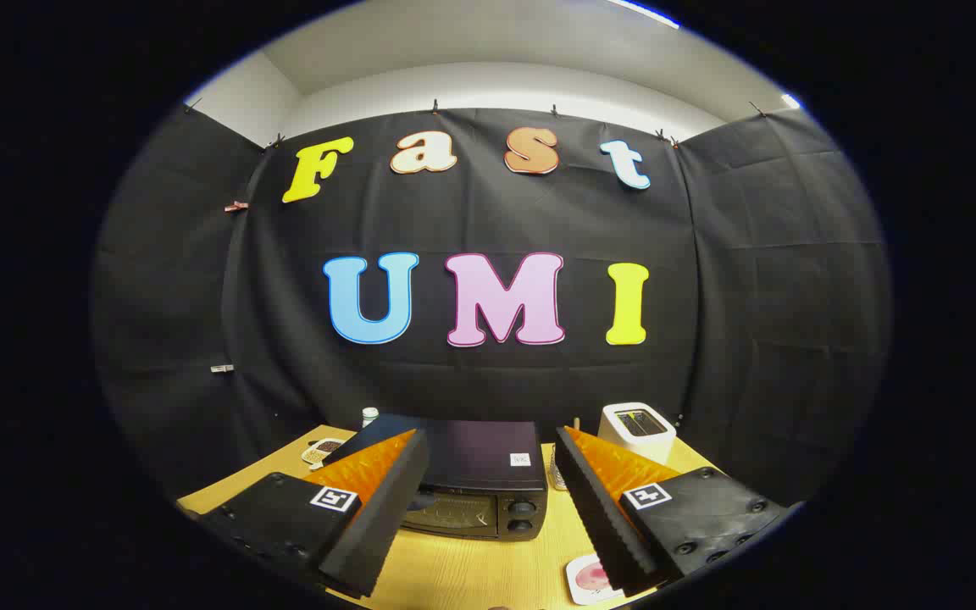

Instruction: Open the toaster oven, put the food inside, and close the toaster oven door.

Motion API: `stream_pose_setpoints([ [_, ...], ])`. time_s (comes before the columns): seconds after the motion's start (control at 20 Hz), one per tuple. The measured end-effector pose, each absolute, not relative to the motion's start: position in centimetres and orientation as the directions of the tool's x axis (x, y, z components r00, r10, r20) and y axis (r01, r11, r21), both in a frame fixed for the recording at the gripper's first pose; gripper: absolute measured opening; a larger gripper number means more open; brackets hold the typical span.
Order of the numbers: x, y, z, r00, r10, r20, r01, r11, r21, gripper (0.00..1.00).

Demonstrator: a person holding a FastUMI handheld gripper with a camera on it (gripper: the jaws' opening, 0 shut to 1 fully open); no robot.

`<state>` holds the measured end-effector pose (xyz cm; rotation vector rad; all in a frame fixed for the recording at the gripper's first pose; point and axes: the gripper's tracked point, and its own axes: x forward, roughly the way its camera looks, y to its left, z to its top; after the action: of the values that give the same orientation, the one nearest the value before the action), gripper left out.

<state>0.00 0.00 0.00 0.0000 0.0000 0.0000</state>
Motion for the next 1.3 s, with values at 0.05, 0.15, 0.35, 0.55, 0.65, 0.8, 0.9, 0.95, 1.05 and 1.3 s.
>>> stream_pose_setpoints([
  [0.05, 0.1, 0.0, -0.1, 1.000, 0.001, -0.003, -0.001, 1.000, 0.001, 0.98],
  [0.15, 0.3, 0.2, -0.4, 1.000, 0.002, -0.014, -0.002, 1.000, 0.001, 0.98],
  [0.35, 0.5, 0.9, -1.0, 0.999, 0.009, -0.031, -0.009, 1.000, -0.005, 0.98],
  [0.55, 0.8, 1.5, -1.1, 0.999, 0.018, -0.037, -0.019, 1.000, -0.003, 0.98],
  [0.65, 0.9, 1.7, -1.3, 0.999, 0.023, -0.041, -0.023, 1.000, -0.004, 0.98],
  [0.8, 1.0, 1.9, -1.5, 0.998, 0.027, -0.048, -0.027, 1.000, -0.003, 0.98],
  [0.9, 1.2, 2.0, -1.7, 0.998, 0.030, -0.053, -0.030, 1.000, -0.004, 0.98],
  [0.95, 1.3, 2.1, -1.8, 0.998, 0.031, -0.057, -0.031, 1.000, -0.004, 0.98],
  [1.05, 1.3, 2.4, -2.0, 0.997, 0.034, -0.065, -0.034, 0.999, -0.002, 0.98],
  [1.3, 2.5, 3.6, -3.2, 0.995, 0.045, -0.091, -0.045, 0.999, 0.008, 0.98],
])
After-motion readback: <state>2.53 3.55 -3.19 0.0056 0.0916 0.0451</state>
